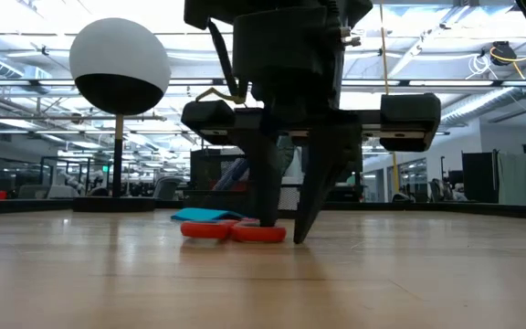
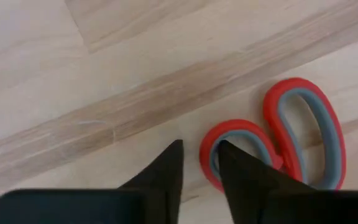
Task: Pick and place office supplies into organizer
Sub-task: Put the red scissors into the desk organizer
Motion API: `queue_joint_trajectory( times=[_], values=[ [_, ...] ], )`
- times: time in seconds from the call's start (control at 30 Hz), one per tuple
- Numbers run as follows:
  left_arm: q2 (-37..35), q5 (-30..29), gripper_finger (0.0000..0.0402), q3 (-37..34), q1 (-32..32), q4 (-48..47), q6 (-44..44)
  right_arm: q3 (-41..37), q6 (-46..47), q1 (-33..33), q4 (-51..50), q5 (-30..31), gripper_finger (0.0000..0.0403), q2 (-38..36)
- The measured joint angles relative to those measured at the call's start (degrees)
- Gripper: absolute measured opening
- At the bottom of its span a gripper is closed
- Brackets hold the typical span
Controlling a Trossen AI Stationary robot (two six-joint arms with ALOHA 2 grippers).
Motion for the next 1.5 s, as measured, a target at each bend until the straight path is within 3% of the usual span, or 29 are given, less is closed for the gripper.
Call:
queue_joint_trajectory(
  times=[0.2, 0.7, 0.97, 1.3, 1.5],
  values=[
    [0.0, 0.0, 0.0037, 0.0, 0.0, 0.0, -0.07, -0.06, 0.17, 0.02, -0.4, -0.75, 0.0014, -0.02],
    [0.0, -0.01, 0.0037, 0.0, 0.0, -0.02, -0.31, -0.18, 0.22, 0.02, -0.8, -0.24, 0.0005, -0.64],
    [0.0, 0.0, 0.0037, 0.0, -0.02, -0.15, -0.28, -0.33, 0.57, 0.04, -0.95, 4.32, 0.0004, -4.64],
    [0.0, -0.02, 0.0037, 0.0, -0.04, -0.37, -0.33, -0.26, 7.43, -0.37, 0.7, 4.16, 0.0003, -10.78],
    [0.73, -0.02, 0.0037, 0.0, -0.05, -7.11, -4.62, -0.26, 13.38, -0.35, -0.51, 4.1, 0.0002, -11.19]
  ],
)
